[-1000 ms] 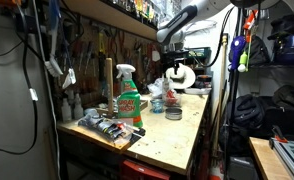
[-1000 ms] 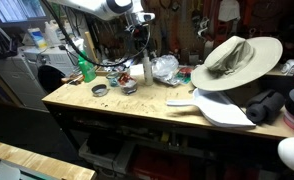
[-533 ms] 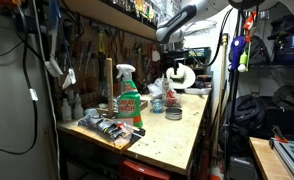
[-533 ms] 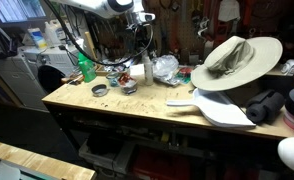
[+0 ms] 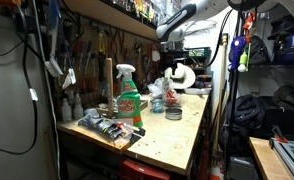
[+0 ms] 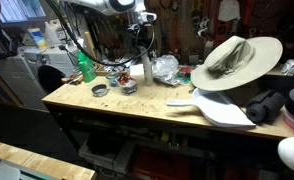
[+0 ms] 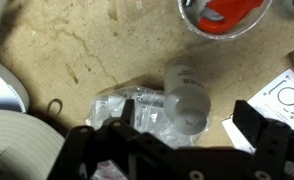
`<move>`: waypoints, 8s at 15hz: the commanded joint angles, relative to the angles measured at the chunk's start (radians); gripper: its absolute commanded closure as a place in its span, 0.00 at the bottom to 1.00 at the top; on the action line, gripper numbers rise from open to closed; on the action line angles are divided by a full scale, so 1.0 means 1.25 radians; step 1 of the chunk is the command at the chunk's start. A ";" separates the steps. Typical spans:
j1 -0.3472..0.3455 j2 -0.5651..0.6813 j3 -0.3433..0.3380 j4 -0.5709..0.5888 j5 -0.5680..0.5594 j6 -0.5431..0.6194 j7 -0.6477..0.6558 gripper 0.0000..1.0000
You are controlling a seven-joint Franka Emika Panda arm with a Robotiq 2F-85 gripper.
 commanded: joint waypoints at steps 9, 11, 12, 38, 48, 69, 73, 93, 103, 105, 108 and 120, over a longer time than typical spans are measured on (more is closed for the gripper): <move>-0.032 0.071 0.025 0.083 0.049 -0.015 -0.026 0.28; -0.026 0.071 0.018 0.075 0.041 -0.001 -0.023 0.39; -0.024 0.072 0.016 0.074 0.038 0.005 -0.019 0.47; -0.038 -0.297 -0.058 -0.394 -0.035 0.172 -0.194 0.90; 0.009 -0.551 -0.064 -0.662 -0.168 0.137 -0.242 0.90; 0.163 -0.727 -0.013 -0.817 -0.064 0.106 -0.281 0.65; 0.163 -0.727 -0.013 -0.819 -0.064 0.108 -0.281 0.90; 0.211 -0.644 0.057 -0.832 -0.065 0.263 -0.216 0.90; 0.215 -0.587 0.063 -0.817 -0.049 0.297 -0.209 0.90; 0.215 -0.580 0.065 -0.815 -0.049 0.306 -0.202 0.90; 0.214 -0.570 0.066 -0.809 -0.052 0.318 -0.193 0.90; 0.209 -0.543 0.072 -0.799 -0.074 0.322 -0.150 0.40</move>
